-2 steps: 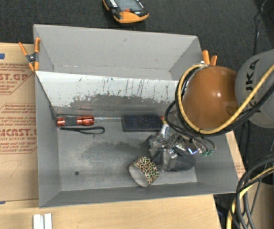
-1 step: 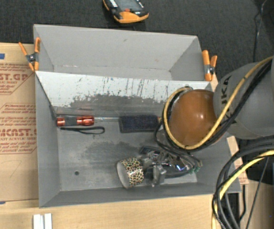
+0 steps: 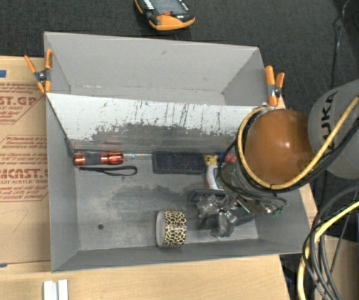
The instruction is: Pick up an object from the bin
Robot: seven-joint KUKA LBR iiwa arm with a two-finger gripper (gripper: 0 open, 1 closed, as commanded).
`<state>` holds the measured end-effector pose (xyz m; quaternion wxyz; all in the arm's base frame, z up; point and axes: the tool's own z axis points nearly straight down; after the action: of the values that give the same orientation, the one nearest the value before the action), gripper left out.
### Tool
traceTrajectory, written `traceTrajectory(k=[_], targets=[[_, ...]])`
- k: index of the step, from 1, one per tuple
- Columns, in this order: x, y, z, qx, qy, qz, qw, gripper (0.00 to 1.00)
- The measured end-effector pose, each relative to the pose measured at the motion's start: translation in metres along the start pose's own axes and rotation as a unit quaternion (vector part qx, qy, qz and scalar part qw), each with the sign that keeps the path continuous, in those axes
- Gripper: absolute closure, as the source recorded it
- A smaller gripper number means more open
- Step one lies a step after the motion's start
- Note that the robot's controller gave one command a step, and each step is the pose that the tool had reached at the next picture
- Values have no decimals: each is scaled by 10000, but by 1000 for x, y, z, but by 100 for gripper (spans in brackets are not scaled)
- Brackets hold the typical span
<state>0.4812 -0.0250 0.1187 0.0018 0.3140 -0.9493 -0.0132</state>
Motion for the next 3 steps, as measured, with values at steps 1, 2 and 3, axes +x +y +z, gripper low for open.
traceTrajectory(k=[1, 2, 3], targets=[[-15, 24, 33, -1, 84, 992, 9950, 100], [-16, 7, 4, -83, 87, 147, 9998, 100], [-16, 7, 4, -83, 87, 148, 9998, 100]])
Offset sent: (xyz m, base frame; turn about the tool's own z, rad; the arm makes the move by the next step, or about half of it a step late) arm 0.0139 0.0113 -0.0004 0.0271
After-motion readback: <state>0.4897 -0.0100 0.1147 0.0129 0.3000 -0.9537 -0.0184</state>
